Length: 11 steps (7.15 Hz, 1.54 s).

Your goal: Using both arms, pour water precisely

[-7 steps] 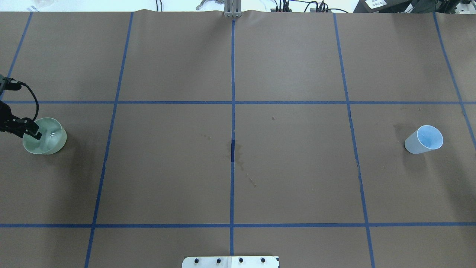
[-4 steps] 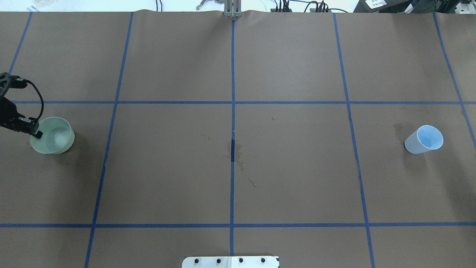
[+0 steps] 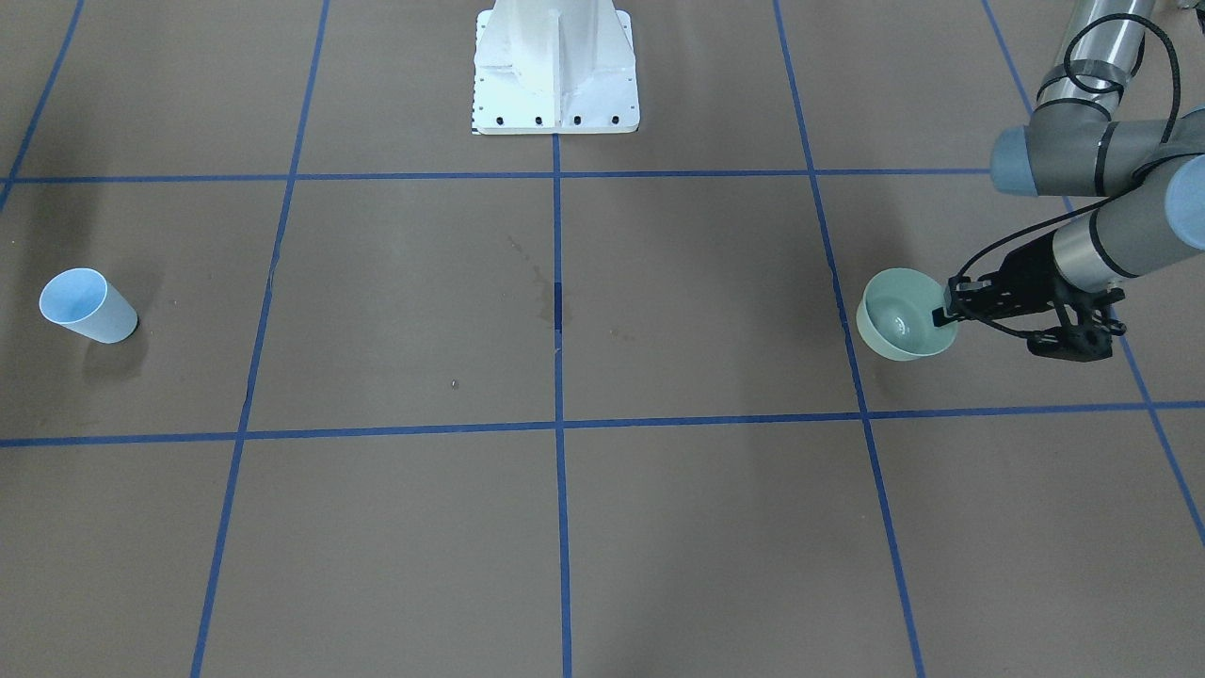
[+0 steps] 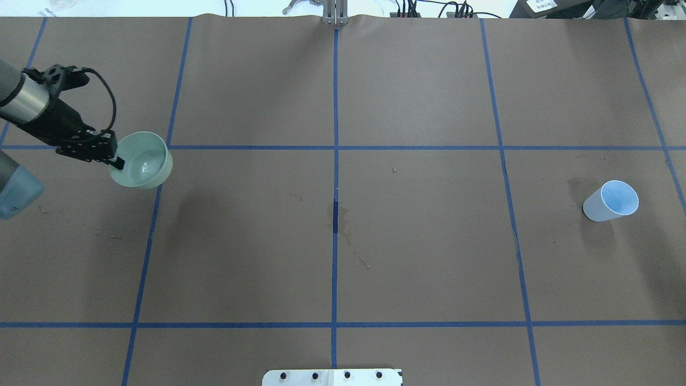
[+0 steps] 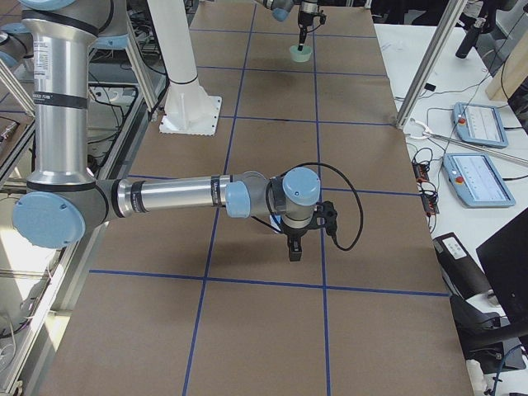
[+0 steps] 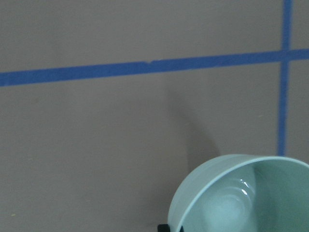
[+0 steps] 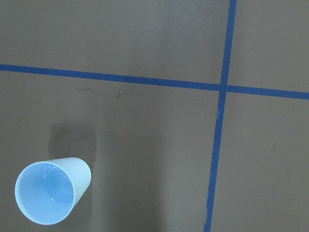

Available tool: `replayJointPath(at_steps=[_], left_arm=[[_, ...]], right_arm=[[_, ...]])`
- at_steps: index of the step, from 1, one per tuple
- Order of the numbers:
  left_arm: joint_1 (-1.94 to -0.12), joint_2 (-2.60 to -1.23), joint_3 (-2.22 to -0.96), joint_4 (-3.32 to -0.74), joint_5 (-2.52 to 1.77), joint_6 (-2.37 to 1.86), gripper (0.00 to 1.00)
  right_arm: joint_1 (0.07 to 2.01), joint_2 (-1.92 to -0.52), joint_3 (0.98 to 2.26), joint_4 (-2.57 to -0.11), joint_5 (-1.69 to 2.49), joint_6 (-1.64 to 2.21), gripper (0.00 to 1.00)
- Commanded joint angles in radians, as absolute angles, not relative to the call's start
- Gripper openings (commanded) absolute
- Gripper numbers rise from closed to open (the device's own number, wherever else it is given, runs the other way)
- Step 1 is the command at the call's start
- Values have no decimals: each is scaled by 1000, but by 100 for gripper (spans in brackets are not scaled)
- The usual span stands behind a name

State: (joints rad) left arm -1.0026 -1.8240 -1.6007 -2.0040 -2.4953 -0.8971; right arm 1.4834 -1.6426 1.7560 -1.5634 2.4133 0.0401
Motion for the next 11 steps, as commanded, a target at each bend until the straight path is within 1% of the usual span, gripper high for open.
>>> replayJointPath(at_steps=[1,2,3,4,5,6,7,11], left_arm=[[-814,-1958,-1660,-2003,-2368,-1195,0],[-726,-2021,-1654,-1993,-2308,-1294,0],[-677,-2101,-1646,-1914,-2240,-1308,0],[-613,-2214,-1613,-1793,-2149,-1312,0],[-577,-2285,-1553,-1767,-2108,-1313,0],[-569,-2328,-1508,-1769,-2106,-1315,0],[-565,-2342,-1482,-1773,-2106,-1313,0],[-528,-2341,-1479,-1773,-2065,-1312,0]], right_arm=[[1480,-1643,1756,-1557,2413,37,99],[1480,-1641,1756,-1555,2411,34,99],[1479,-1643,1756,-1555,2411,32,99],[1479,-1643,1756,-1555,2411,32,99],[1476,-1646,1755,-1557,2411,34,99],[1473,-1646,1753,-1557,2410,38,99],[1471,-1646,1753,-1557,2410,40,99],[1454,-1646,1747,-1555,2408,44,99]])
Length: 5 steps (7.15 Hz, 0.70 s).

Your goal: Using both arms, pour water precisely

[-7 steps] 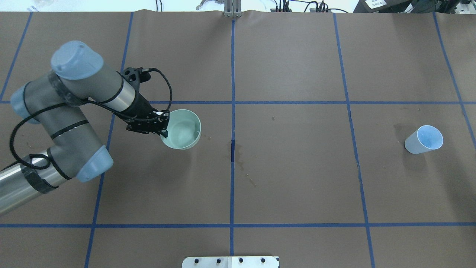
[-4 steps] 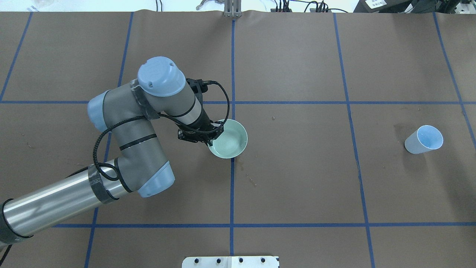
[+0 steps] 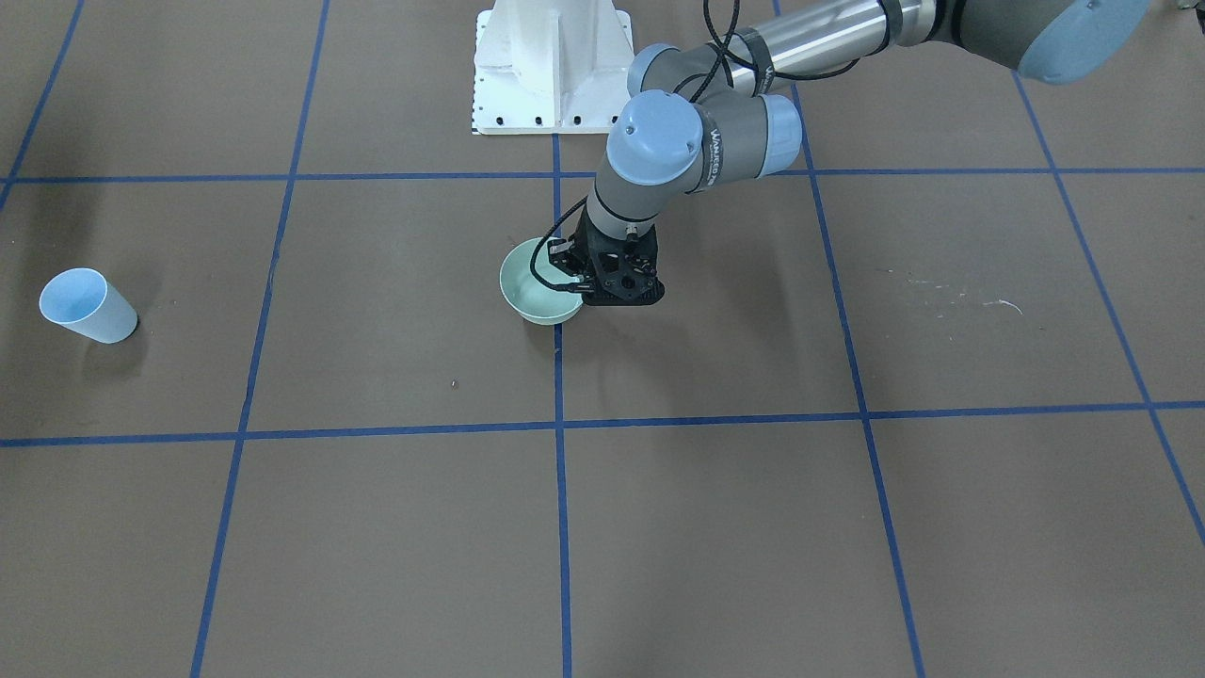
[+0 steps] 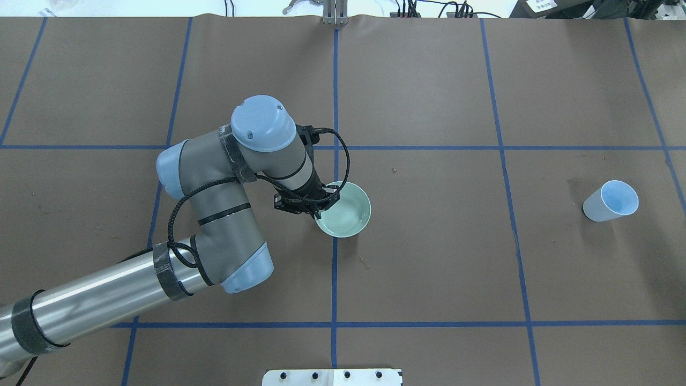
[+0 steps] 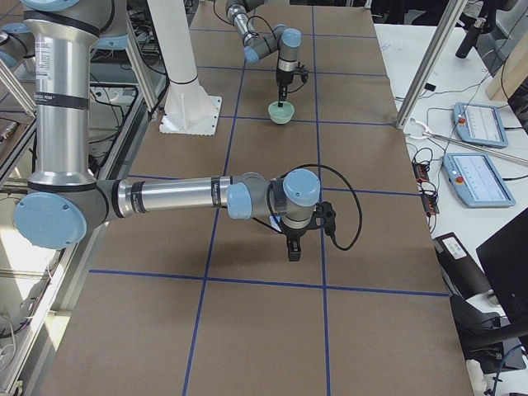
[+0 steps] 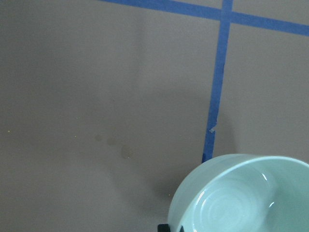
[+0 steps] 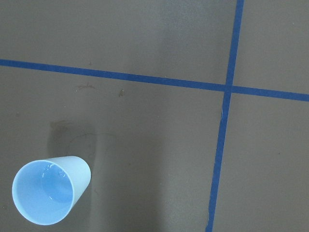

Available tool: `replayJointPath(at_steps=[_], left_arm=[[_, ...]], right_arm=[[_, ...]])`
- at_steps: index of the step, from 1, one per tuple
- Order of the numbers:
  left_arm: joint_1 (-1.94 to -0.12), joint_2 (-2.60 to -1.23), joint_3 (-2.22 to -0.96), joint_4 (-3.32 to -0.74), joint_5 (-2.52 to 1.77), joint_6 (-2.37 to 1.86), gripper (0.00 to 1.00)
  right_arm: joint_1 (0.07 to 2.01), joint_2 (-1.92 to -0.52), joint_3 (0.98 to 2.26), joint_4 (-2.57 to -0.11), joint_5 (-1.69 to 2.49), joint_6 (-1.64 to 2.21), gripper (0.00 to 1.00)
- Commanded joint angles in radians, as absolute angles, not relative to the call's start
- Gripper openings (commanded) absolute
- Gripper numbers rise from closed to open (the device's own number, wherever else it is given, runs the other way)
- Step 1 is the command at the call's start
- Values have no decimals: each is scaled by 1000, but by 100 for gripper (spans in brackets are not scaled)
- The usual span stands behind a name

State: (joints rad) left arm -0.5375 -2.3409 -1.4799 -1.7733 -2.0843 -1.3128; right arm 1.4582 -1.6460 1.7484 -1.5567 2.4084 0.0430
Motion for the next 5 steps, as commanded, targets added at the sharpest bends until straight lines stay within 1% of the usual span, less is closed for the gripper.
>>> replayJointPath(at_steps=[1,5], left_arm=[[-528,-2341,-1476,-1773,-2065,-1312,0],[-529,-2335,-1471,-1773,-2063,-1312,0]], right_arm=[[1454,-1646,1747,-1557,2408,46,99],[1450,-1644,1747,-1555,2410,46,99]])
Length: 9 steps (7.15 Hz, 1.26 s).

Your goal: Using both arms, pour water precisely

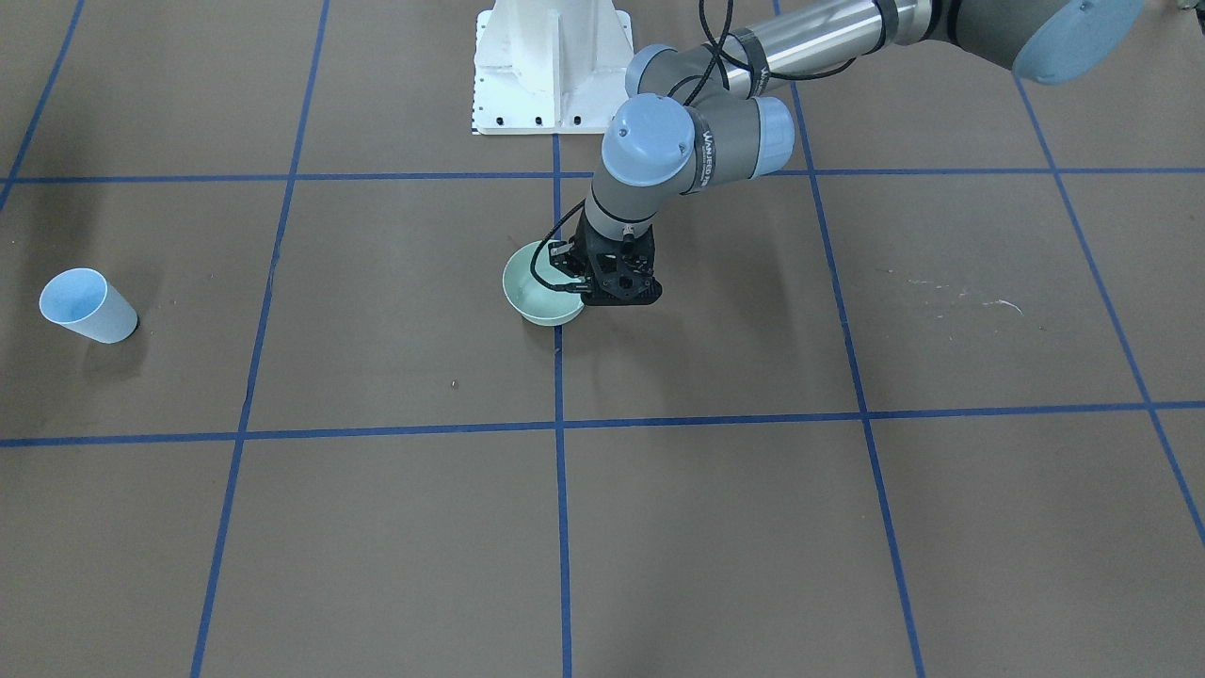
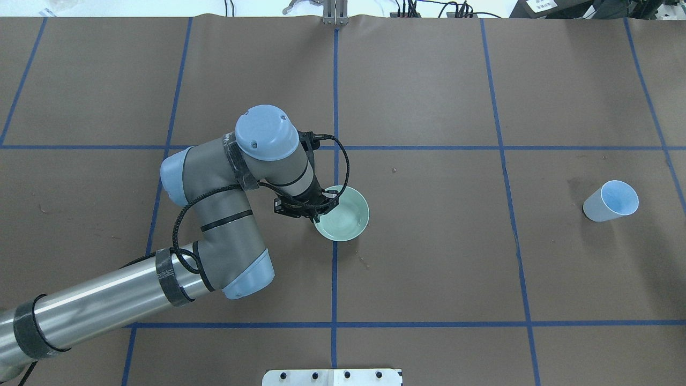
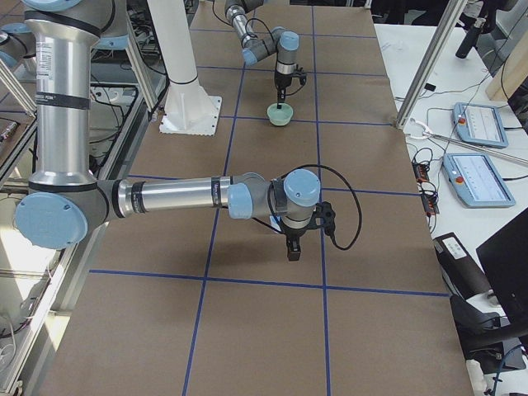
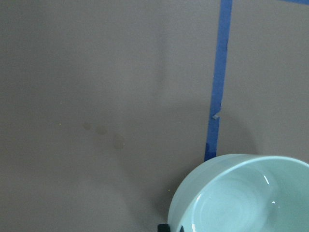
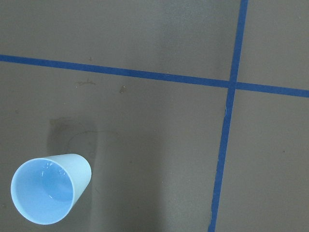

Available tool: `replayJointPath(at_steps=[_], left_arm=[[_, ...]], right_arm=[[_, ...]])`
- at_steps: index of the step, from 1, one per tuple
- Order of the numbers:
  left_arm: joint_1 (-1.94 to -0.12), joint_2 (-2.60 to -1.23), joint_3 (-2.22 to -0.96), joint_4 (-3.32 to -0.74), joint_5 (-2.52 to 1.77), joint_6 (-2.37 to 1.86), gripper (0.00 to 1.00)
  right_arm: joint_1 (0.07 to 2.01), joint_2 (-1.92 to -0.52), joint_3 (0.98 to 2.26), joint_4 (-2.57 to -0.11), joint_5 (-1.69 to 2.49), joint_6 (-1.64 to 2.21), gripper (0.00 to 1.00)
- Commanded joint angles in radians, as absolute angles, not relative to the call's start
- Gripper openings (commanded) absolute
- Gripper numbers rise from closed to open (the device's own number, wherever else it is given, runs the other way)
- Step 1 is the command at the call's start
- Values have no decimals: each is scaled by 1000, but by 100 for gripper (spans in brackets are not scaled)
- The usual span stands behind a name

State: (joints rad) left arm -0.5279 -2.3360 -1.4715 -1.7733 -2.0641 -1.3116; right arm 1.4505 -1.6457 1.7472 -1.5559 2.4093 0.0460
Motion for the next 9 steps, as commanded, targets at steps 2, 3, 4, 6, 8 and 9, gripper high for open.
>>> replayJointPath(at_steps=[2,3,4,6,8,9], left_arm=[[-531,-2333,-1470,-1773,-2063,-1310,5],[-532,-2333,-1470,-1773,-2063,-1310,32],[-531,-2332,-1470,-1773,-2053,-1310,59],[-535,-2326,-1483,-1773,-2039,-1307,94],[-570,-2304,-1599,-1764,-2045,-1315,99],[-572,-2269,-1676,-1764,-2040,-1315,99]], right_arm=[[1450,-1644,1747,-1555,2410,46,99],[1450,-1644,1747,-1555,2410,45,99],[1448,-1646,1747,-1555,2410,44,99],[1430,-1646,1747,-1531,2410,44,99],[1402,-1675,1746,-1416,2414,51,99],[1399,-1719,1744,-1279,2414,51,99]])
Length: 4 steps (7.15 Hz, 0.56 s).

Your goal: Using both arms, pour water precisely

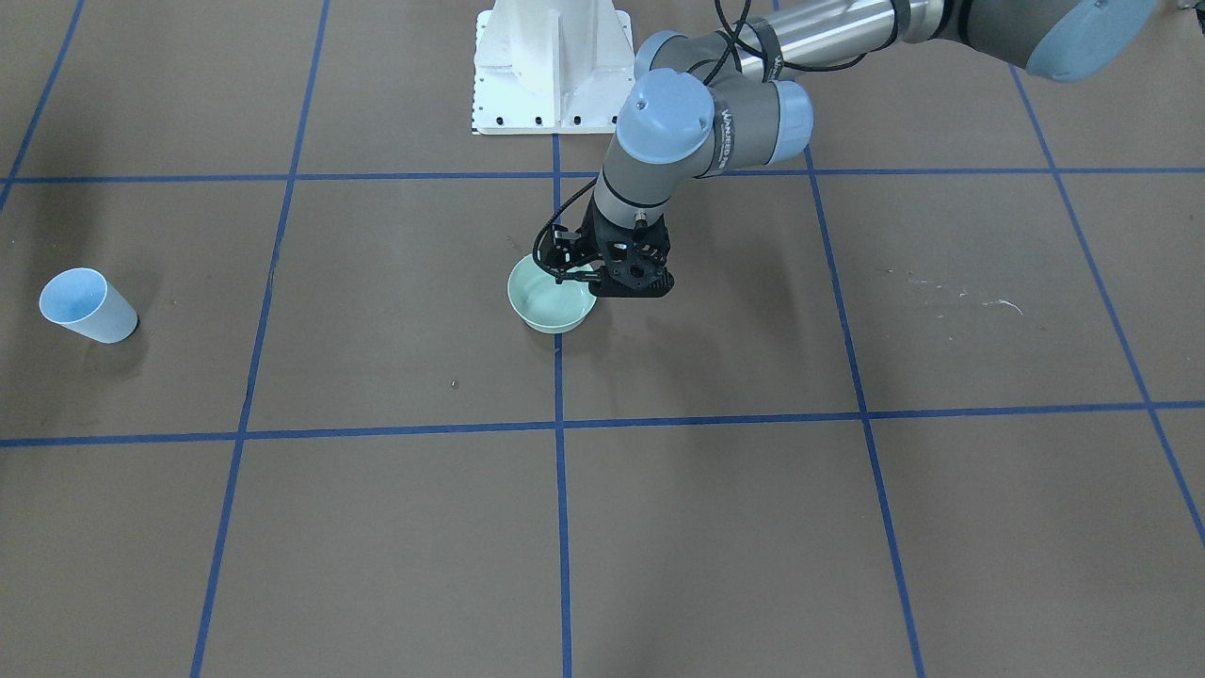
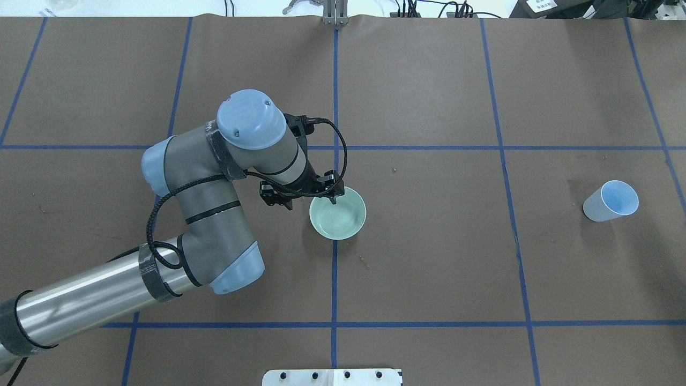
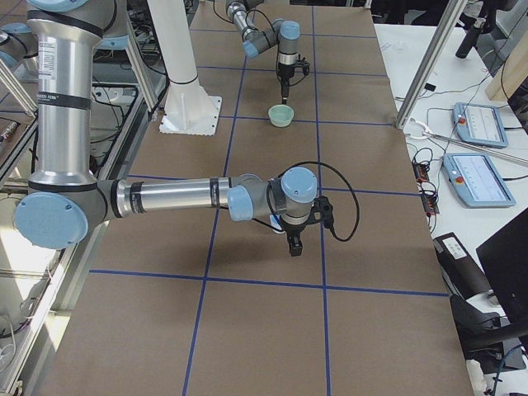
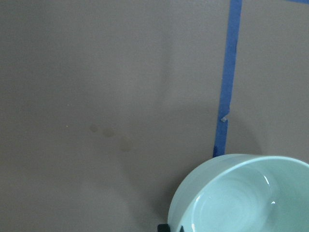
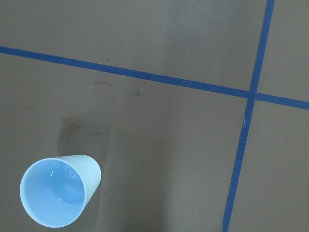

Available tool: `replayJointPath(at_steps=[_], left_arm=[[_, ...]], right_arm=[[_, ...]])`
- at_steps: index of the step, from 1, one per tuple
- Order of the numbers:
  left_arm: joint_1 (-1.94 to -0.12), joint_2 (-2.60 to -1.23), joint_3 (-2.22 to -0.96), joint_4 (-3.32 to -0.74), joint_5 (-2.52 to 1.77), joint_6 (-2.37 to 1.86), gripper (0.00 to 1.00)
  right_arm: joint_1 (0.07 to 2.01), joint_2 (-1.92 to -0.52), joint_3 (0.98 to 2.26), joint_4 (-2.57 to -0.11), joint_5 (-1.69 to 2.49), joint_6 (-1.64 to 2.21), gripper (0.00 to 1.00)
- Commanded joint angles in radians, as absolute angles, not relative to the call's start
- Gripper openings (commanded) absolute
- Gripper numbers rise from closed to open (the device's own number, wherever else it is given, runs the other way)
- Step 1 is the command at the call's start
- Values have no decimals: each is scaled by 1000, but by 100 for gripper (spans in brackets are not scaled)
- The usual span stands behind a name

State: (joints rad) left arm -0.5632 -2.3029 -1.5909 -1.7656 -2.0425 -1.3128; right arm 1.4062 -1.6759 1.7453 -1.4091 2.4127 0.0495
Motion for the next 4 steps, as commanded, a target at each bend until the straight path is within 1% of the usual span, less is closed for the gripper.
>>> replayJointPath(at_steps=[1,3,4], left_arm=[[-577,-2252,-1719,-1764,-2039,-1319,99],[-584,-2250,-1724,-1764,-2036,-1350,99],[-592,-2250,-1724,-1764,-2033,-1350,99]], right_arm=[[1382,-1770,1730,-1065,2410,49,99],[1315,-1846,1680,-689,2401,176,99],[1281,-1850,1646,-516,2399,266,99]])
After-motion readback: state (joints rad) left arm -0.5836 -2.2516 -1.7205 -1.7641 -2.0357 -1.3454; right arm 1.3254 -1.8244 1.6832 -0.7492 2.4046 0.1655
